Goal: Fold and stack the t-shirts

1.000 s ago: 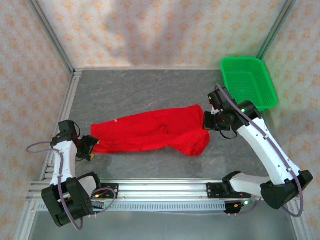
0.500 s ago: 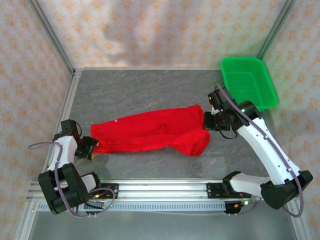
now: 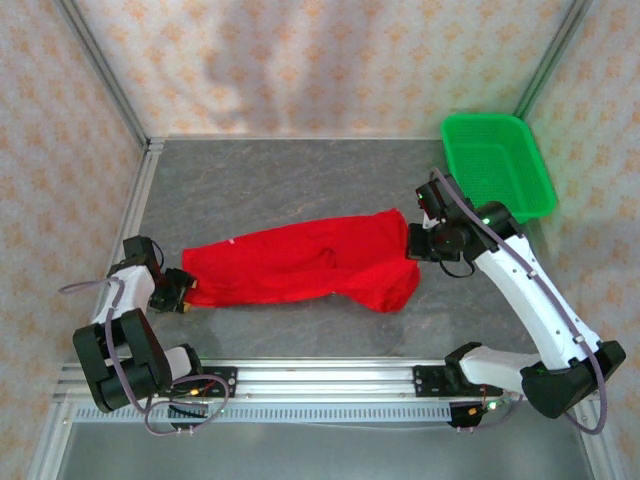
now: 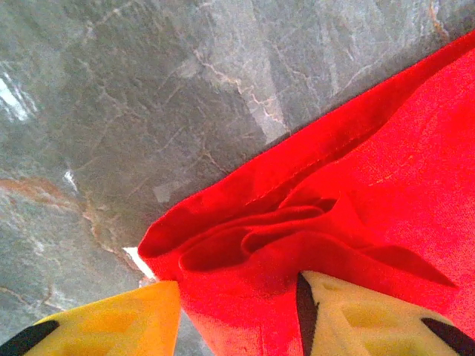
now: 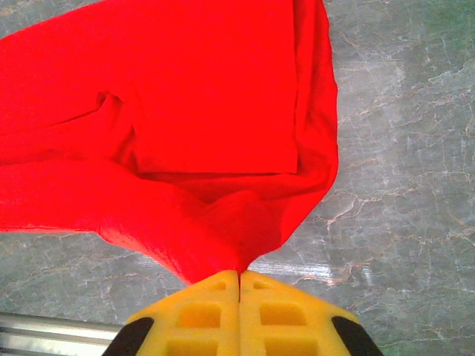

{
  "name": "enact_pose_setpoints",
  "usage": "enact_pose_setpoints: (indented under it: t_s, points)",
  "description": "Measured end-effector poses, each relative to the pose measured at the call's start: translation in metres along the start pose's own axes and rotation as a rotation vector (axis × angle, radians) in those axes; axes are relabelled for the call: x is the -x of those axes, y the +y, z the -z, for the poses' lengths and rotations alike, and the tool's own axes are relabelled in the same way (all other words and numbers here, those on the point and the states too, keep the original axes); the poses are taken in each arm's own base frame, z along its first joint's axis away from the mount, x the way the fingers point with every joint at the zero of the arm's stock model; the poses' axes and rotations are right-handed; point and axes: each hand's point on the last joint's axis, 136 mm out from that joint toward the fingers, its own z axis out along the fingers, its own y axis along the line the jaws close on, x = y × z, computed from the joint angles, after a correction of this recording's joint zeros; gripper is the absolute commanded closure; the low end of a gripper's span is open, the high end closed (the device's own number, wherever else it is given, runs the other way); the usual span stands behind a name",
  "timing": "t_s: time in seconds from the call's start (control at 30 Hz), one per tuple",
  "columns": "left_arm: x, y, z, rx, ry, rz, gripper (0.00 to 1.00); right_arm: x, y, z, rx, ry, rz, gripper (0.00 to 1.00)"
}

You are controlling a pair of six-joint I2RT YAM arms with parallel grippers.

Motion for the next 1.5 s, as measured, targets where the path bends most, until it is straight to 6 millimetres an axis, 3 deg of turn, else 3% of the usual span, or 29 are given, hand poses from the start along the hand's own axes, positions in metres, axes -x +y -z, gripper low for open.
enact_pose_setpoints:
  t_s: [0.23, 0.43, 0.63, 0.87, 1.2, 1.37, 1.5]
  points:
    - [0.002, -0.002, -0.002, -0.004, -0.003, 0.003, 0.77, 0.0, 0.0, -0.009, -0.018, 0.03, 0.001, 1.0]
    - [0.002, 0.0, -0.003, 0.004, 0.003, 0.0, 1.0, 0.001, 0.0, -0.009, -0.021, 0.029, 0.0, 1.0]
    - [0.003, -0.007, 0.01, -0.015, -0.016, -0.021, 1.0, 0.004, -0.002, -0.007, -0.03, 0.016, 0.0, 1.0]
    - [0.006, -0.029, 0.061, -0.128, -0.125, -0.076, 1.0, 0.011, -0.004, 0.008, -0.046, -0.018, 0.003, 1.0]
    - [0.002, -0.028, 0.095, -0.126, -0.179, -0.083, 1.0, 0.023, -0.028, 0.036, -0.115, -0.088, -0.066, 1.0]
    - [0.002, -0.038, 0.12, -0.171, -0.231, -0.102, 1.0, 0.026, -0.027, 0.055, -0.095, -0.135, -0.072, 1.0]
    - [0.001, -0.036, 0.126, -0.178, -0.253, -0.104, 1.0, 0.027, -0.025, 0.057, -0.081, -0.135, -0.057, 1.0]
